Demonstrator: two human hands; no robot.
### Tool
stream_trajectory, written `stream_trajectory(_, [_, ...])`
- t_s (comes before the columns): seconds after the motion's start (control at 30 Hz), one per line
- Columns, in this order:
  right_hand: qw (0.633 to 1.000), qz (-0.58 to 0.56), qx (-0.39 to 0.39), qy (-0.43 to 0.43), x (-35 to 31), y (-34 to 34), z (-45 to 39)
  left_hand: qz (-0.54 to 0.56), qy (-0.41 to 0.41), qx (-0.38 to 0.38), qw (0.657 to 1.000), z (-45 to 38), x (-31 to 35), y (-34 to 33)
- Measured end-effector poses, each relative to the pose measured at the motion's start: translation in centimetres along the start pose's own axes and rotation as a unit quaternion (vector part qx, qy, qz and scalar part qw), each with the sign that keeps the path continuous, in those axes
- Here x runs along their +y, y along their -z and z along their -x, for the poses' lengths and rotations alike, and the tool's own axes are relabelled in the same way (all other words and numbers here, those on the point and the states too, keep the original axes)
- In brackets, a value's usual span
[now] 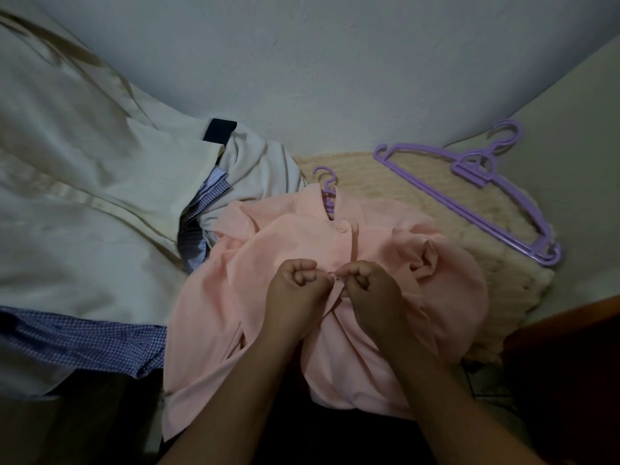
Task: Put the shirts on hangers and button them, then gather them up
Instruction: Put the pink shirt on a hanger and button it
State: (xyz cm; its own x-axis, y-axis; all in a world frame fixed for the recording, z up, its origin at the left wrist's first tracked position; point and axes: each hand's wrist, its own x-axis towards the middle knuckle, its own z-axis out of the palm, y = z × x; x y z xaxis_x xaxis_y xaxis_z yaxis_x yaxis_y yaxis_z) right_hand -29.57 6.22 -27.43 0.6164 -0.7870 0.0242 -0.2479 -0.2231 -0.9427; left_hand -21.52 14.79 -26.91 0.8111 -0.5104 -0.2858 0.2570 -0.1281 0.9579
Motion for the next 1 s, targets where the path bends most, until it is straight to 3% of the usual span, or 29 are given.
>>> stream_trajectory(0.07, [0.999, 0.024, -0.019, 0.020, 0.3, 0.2, -0.3, 0.059, 0.031, -0.022, 0.998, -0.1, 0.1, 0.1])
stream_trajectory(0.17, [0.996, 0.057, -0.070, 0.020, 0.4, 1.1, -1.0, 0.036, 0.031, -0.036, 0.998, 0.1, -0.1, 0.5])
stream_trajectory(0.27, [0.986, 0.072, -0.147, -0.022, 0.6, 2.2, -1.6, -0.124, 0.000, 0.004, 0.992, -0.3, 0.0, 1.9])
stream_trajectory(0.33, [0.980, 0.052, -0.183, -0.057, 0.6, 2.6, -1.7, -0.273, -0.041, -0.018, 0.961, -1.1, 0.0, 3.1])
stream_trajectory(0.4, [0.977, 0.043, -0.192, -0.081, 0.8, 2.5, -1.9, -0.335, -0.055, -0.058, 0.939, -2.1, -0.2, 3.5])
stream_trajectory(0.5, [0.977, 0.043, -0.187, -0.096, 0.6, 2.2, -3.0, -0.400, -0.072, -0.057, 0.912, -2.8, -0.1, 3.5])
stream_trajectory(0.63, [0.952, -0.190, -0.169, -0.172, -1.8, 2.5, -5.3, -0.200, -0.089, -0.023, 0.975, -3.6, 2.5, 2.3])
stream_trajectory(0.73, [0.905, -0.374, -0.089, -0.184, -4.1, 2.9, -7.7, -0.119, -0.122, -0.009, 0.985, -5.8, 4.9, 1.1])
stream_trajectory(0.87, [0.879, -0.436, -0.018, -0.191, -4.9, 2.4, -11.1, -0.166, -0.157, -0.027, 0.973, -8.7, 6.2, 0.0])
stream_trajectory(1.0, [0.905, -0.367, -0.027, -0.215, -2.7, 1.9, -11.7, -0.223, -0.193, -0.018, 0.955, -8.7, 4.1, -0.6])
